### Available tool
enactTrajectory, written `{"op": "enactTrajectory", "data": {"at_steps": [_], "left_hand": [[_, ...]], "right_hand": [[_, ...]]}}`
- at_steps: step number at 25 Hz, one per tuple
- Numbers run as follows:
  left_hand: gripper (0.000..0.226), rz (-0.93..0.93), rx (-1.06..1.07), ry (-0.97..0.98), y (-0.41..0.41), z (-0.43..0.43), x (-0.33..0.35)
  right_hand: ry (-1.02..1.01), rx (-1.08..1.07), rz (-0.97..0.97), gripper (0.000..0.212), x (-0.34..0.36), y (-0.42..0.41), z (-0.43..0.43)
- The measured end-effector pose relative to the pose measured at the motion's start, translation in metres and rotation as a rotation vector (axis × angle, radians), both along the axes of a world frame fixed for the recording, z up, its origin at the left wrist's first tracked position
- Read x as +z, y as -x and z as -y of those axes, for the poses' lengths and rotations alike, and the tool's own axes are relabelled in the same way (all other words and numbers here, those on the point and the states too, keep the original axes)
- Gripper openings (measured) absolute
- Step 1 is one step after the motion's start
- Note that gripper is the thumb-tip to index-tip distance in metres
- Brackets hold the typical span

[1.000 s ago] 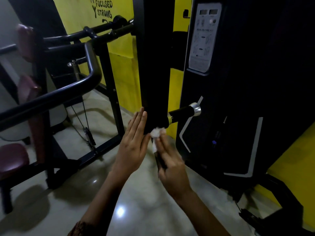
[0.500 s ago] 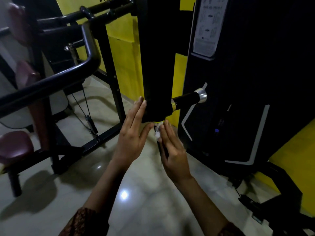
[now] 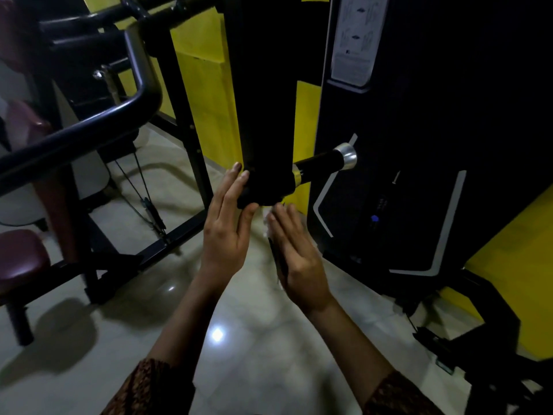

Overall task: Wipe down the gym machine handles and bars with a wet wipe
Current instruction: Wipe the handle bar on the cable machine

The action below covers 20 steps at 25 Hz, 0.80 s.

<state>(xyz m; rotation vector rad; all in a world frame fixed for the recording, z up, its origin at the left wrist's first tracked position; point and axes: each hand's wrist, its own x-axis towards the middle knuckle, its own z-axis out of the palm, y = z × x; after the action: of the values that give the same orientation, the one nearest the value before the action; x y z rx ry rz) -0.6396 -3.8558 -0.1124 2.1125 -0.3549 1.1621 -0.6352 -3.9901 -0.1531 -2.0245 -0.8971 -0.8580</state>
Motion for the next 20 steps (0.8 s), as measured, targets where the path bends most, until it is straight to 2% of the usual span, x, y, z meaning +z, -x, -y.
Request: {"op": "enactTrajectory", "data": {"at_steps": [4,6,8,11,13,16,20], "left_hand": [[0.039,-0.006,-0.01,-0.038,0.002,-0.005,0.002],[0.039,-0.008,-0.019,-0.015,0.001,-0.004,0.001],[0.039,-0.034,-0.054,0.045,0.002,-0.002,-0.001],[0.04,-0.034,-0.049,0.061,0.002,-0.001,-0.001],[0.039,-0.004,-0.009,0.024,0.0,0.001,0.0],[0.039,-0.001,0.009,0.015,0.0,0.002,0.001],[0.039,-0.019,-0.001,0.01,0.002,0.0,0.002]], "right_hand": [[0.149,0.044,0.049,0.041,-0.051,0.006,0.017],[0.22,0.097,0.005,0.05,-0.081,0.017,0.043],[0.148,0.097,-0.101,0.056,-0.085,0.025,0.062],[-0.226,-0.002,-0.263,0.041,-0.036,0.014,0.05],[-0.4,0.021,-0.4,0.038,0.01,-0.002,0.023],[-0.42,0.086,-0.512,0.038,0.023,-0.003,-0.008],[-0.32,0.056,-0.529,0.041,-0.041,0.026,0.018]]}}
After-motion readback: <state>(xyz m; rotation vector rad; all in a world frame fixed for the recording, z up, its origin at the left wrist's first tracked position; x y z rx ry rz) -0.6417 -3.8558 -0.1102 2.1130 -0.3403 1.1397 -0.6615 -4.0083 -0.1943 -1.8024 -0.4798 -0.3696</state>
